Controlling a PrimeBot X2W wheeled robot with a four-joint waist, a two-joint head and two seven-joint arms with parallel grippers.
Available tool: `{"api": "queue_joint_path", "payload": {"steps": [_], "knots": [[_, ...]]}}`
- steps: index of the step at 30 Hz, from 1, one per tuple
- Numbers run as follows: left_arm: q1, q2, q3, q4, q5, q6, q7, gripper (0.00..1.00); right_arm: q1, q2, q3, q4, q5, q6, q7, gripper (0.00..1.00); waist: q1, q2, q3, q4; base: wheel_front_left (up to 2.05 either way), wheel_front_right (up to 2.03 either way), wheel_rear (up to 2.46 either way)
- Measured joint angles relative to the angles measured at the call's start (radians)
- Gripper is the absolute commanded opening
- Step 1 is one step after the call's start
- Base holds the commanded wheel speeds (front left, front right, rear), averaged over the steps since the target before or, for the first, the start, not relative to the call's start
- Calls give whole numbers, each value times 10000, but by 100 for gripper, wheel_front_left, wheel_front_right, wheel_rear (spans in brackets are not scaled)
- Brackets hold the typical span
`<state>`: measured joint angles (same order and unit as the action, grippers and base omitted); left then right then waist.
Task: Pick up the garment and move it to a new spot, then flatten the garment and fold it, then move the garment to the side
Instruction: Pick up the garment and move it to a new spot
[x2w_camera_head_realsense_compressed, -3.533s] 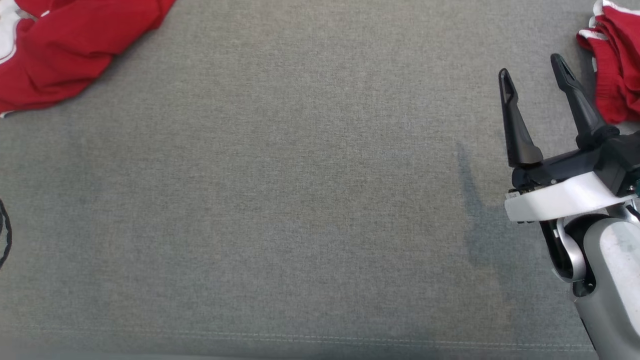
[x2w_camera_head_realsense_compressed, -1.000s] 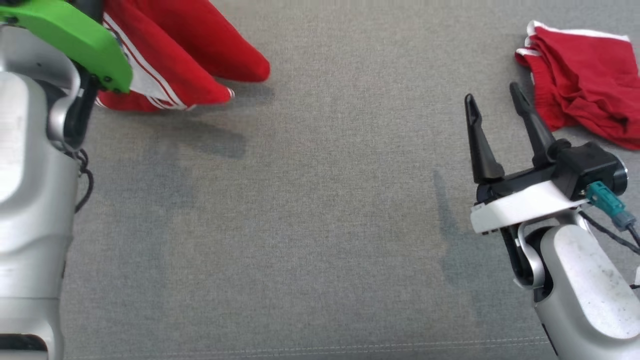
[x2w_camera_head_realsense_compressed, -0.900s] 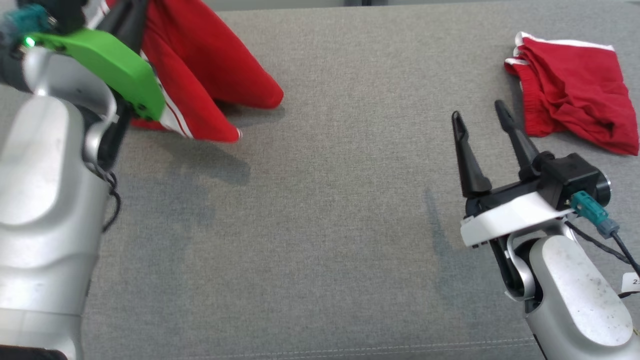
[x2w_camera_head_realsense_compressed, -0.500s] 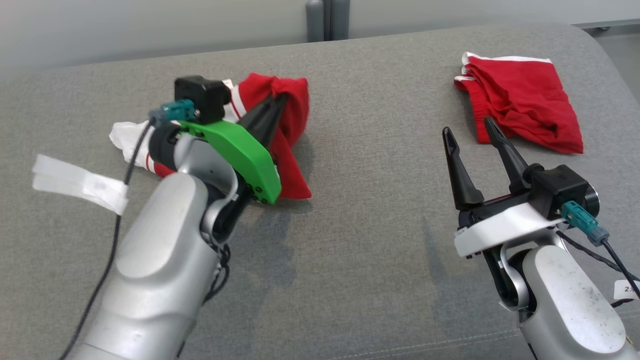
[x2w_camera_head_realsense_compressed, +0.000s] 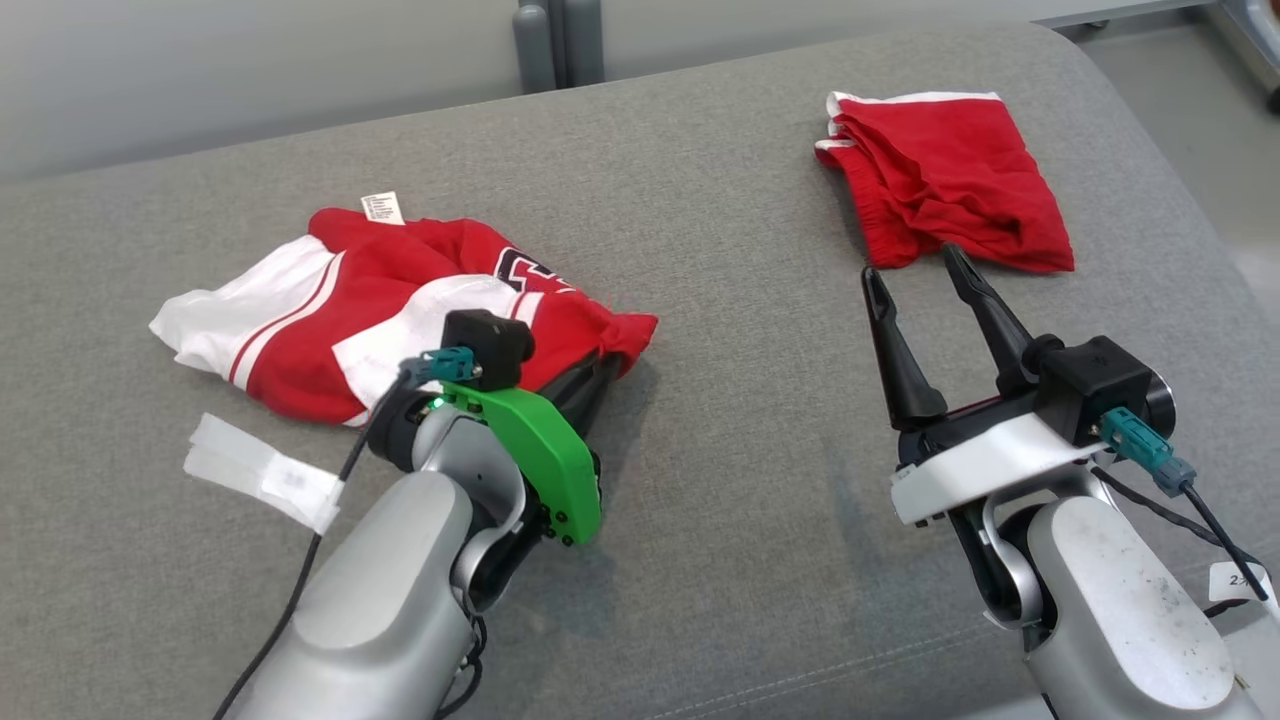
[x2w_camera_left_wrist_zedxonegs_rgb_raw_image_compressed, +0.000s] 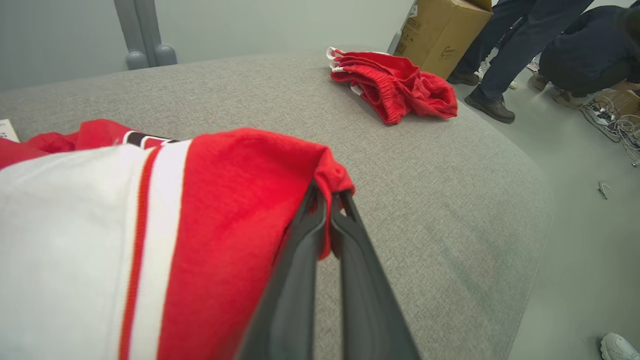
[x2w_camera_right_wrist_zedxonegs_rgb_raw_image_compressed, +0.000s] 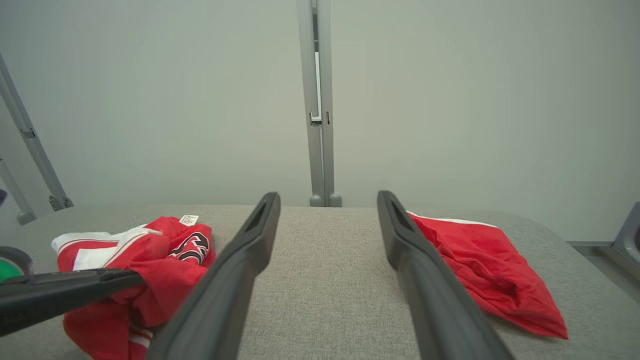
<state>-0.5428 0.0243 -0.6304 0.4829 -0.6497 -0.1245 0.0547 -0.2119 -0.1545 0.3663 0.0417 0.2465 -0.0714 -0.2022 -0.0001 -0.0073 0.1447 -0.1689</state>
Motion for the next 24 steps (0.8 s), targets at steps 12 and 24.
{"api": "queue_joint_path", "payload": {"steps": [12,24], "knots": [[468,192,-2433,-274,-460,0,-2,0,-28,-10,-161,130,2,-6,-100,100,0,0,255,-740,0,0,0],[673,221,-3070,-777,-1158,0,-823,100,-7,-38,-495,351,98,-73,-272,100,1,0,127,-281,0,0,0]]}}
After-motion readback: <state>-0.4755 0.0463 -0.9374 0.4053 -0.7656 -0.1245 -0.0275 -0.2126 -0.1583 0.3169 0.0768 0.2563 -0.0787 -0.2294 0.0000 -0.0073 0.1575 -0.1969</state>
